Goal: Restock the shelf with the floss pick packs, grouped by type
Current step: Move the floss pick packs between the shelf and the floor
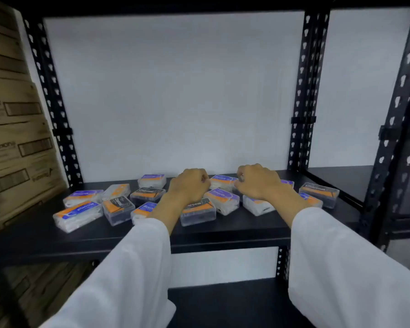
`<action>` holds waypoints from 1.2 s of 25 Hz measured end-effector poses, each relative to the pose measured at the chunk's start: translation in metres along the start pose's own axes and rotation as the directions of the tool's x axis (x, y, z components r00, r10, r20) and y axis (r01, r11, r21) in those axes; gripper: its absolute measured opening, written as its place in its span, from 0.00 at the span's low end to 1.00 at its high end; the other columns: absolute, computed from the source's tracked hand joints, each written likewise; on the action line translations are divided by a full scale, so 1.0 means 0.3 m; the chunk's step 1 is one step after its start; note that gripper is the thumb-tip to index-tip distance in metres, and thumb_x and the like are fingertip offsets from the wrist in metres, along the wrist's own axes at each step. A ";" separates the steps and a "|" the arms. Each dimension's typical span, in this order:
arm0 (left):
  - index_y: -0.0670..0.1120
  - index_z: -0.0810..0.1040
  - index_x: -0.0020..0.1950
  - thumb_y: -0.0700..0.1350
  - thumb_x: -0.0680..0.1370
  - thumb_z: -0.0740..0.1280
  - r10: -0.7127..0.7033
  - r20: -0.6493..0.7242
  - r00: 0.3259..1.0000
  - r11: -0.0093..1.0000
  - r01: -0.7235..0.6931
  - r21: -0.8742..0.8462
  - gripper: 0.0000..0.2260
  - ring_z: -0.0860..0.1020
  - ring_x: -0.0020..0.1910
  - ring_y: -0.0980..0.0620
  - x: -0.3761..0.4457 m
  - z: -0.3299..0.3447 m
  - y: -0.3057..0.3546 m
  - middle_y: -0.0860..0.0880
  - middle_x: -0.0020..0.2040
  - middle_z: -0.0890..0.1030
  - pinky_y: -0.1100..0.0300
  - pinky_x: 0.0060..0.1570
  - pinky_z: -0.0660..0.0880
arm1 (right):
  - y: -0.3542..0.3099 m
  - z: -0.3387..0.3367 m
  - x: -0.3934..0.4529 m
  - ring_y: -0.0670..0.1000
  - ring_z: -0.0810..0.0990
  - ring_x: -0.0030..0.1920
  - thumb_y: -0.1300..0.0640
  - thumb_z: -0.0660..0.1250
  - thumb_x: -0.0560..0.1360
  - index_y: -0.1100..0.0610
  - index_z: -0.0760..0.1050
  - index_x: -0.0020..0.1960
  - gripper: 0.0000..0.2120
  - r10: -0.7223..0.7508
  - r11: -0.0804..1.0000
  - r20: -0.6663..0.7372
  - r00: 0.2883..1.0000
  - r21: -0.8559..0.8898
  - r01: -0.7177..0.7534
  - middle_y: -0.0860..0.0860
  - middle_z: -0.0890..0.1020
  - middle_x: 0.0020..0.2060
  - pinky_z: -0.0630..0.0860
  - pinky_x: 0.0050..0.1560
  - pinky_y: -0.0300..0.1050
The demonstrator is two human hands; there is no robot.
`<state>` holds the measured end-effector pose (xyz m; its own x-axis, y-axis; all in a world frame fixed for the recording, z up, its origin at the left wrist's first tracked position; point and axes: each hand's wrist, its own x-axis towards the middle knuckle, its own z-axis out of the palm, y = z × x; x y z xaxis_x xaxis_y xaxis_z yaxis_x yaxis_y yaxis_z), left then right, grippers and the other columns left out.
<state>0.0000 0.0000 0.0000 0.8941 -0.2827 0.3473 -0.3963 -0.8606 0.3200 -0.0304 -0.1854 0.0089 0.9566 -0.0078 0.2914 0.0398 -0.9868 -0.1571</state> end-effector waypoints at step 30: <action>0.57 0.63 0.74 0.59 0.78 0.62 0.004 -0.183 0.983 1.000 -0.002 0.009 0.25 0.67 0.64 0.42 -0.393 0.090 -0.026 0.45 0.67 0.66 0.48 0.60 0.71 | 0.042 0.143 -0.328 0.63 0.62 0.66 0.41 0.64 0.73 0.51 0.63 0.70 0.29 0.056 0.981 -0.176 0.983 0.195 -0.021 0.62 0.64 0.65 0.65 0.63 0.56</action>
<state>-0.0966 0.0285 -0.0672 0.8396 -0.2035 0.5036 -0.3960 -0.8640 0.3110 -0.1117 -0.1901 -0.0622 0.8913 -0.0916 0.4440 0.0754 -0.9358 -0.3443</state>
